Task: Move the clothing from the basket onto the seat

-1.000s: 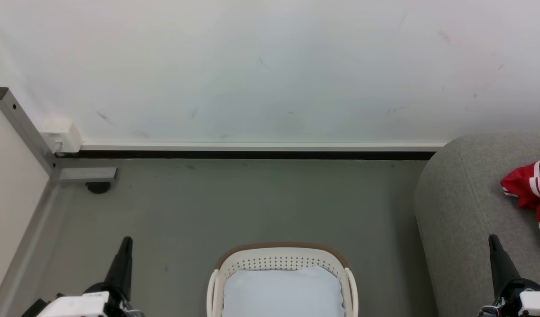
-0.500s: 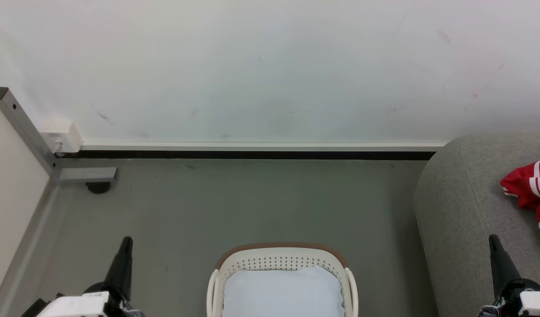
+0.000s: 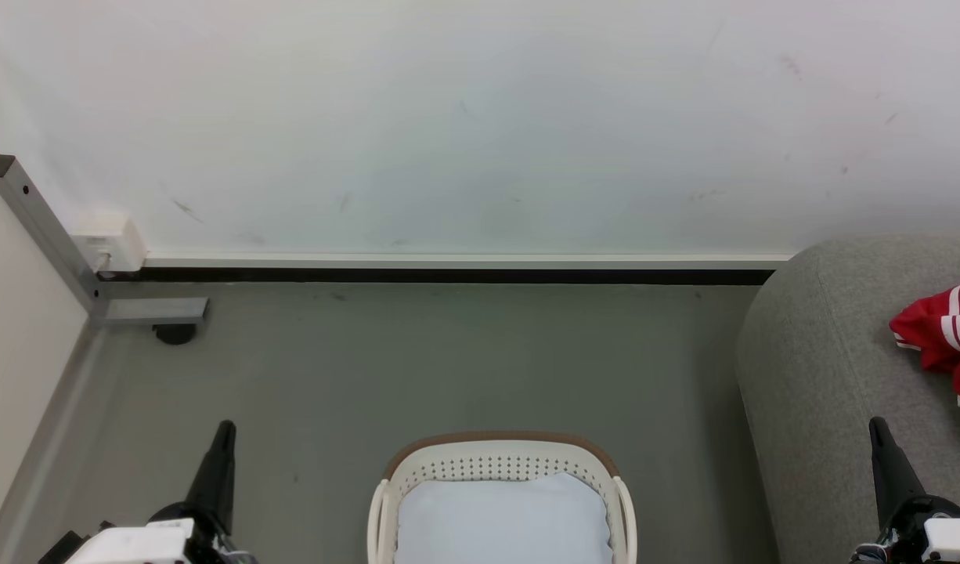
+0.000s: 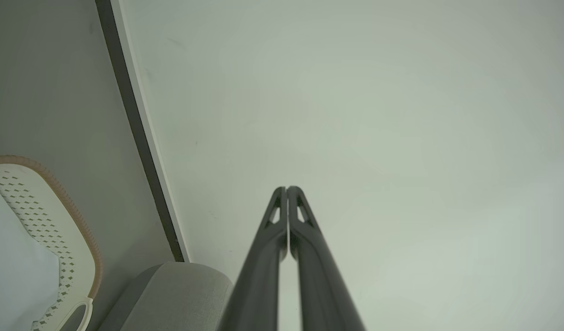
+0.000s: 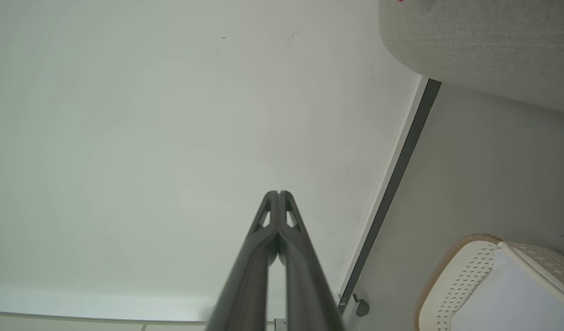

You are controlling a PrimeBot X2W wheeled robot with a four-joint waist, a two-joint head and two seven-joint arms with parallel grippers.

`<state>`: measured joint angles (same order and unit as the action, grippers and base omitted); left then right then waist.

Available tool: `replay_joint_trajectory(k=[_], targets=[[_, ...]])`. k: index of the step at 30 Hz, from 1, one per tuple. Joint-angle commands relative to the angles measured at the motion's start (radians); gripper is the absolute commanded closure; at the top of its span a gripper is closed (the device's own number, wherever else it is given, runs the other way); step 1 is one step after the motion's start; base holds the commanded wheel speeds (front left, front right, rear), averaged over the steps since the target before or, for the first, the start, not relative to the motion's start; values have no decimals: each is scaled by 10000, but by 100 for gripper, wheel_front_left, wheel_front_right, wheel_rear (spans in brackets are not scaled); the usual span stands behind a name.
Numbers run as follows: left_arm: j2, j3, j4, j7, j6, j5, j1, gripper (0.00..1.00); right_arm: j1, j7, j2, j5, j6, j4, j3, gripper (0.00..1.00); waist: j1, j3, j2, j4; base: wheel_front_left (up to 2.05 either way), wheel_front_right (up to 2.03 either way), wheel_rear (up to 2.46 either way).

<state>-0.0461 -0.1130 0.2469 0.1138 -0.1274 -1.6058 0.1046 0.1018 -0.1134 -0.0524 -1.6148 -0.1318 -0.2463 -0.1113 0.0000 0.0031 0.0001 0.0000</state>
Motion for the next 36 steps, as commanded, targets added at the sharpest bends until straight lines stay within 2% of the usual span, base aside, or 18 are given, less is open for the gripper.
replay_joint_trajectory(k=[1, 36], targets=[[-76, -34, -27, 42, -61, -129, 78, 100, 116, -18, 11, 8, 21, 31, -41, 100, 0, 0, -1, 0, 0, 0, 0], [-77, -32, -29, 41, -61, -131, 77, 100, 118, -34, 14, 27, 21, 30, -54, 100, 0, 0, -1, 0, 0, 0, 0]])
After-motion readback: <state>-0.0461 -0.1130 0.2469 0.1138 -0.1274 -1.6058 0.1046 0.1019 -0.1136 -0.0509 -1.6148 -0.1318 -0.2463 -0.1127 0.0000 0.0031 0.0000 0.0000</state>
